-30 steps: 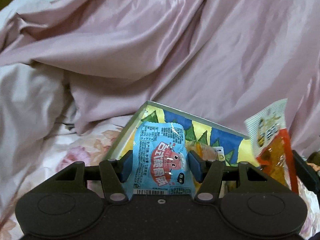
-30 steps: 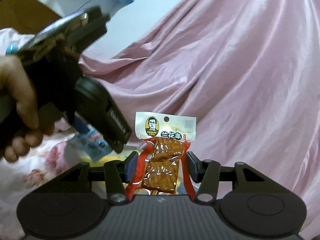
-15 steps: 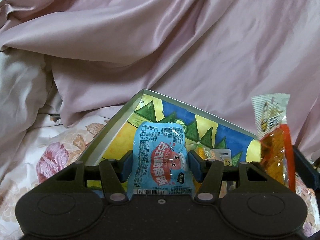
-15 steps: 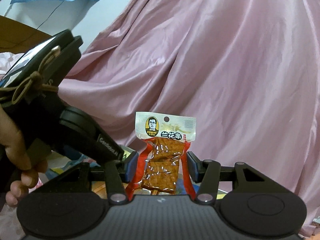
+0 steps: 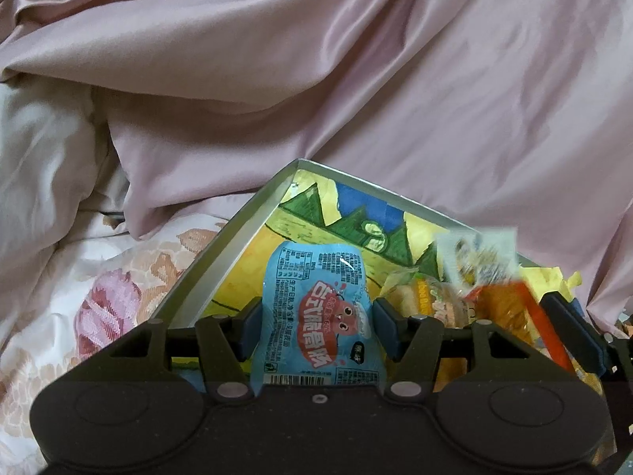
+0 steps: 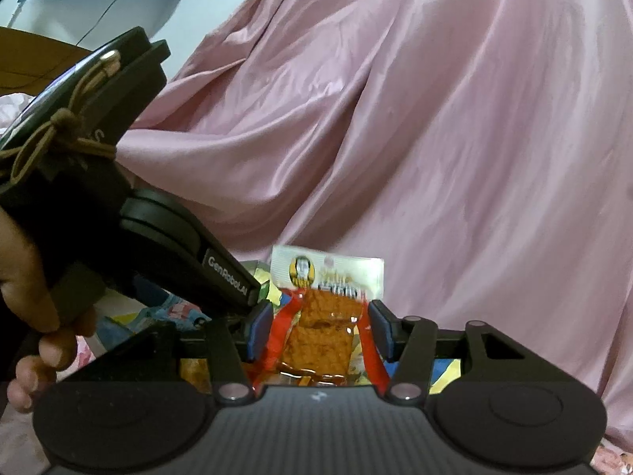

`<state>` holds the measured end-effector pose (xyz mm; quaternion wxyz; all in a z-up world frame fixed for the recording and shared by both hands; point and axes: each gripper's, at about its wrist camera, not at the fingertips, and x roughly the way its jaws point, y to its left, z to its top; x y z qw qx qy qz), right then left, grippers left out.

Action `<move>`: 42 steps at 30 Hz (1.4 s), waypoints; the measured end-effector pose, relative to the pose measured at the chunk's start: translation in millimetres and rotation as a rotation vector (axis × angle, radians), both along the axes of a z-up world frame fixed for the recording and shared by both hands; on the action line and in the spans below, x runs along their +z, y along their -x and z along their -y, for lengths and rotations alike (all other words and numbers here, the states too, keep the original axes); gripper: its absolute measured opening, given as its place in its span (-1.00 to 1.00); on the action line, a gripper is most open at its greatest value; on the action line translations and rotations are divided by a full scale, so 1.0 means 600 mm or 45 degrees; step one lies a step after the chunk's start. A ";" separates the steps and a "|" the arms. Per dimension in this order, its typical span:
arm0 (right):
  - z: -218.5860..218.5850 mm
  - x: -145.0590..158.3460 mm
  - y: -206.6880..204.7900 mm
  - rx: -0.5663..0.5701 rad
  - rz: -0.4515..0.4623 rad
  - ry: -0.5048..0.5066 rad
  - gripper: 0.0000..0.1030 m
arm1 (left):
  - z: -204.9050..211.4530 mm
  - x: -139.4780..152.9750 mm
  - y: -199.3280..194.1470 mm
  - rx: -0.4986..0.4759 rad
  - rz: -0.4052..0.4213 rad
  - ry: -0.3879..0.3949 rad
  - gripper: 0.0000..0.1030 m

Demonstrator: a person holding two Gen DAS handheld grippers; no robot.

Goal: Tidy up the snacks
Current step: 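Open the left tool to drop the blue packet while the right tool releases the tofu packet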

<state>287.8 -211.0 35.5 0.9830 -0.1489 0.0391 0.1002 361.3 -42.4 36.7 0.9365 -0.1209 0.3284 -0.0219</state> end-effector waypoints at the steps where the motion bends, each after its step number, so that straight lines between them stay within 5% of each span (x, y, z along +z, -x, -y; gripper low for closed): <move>1: -0.001 -0.001 -0.003 0.002 -0.009 -0.001 0.12 | -0.001 -0.002 -0.001 0.002 -0.005 0.002 0.19; 14: -0.006 -0.005 -0.021 0.002 -0.035 0.002 0.12 | -0.009 -0.013 -0.005 0.021 -0.038 0.023 0.35; 35: 0.028 0.032 0.010 -0.058 -0.006 -0.093 0.75 | -0.025 0.039 0.049 0.085 0.057 0.008 0.97; 42: 0.046 0.059 0.038 -0.071 0.010 -0.170 0.94 | -0.033 0.065 0.081 0.102 0.096 -0.008 0.98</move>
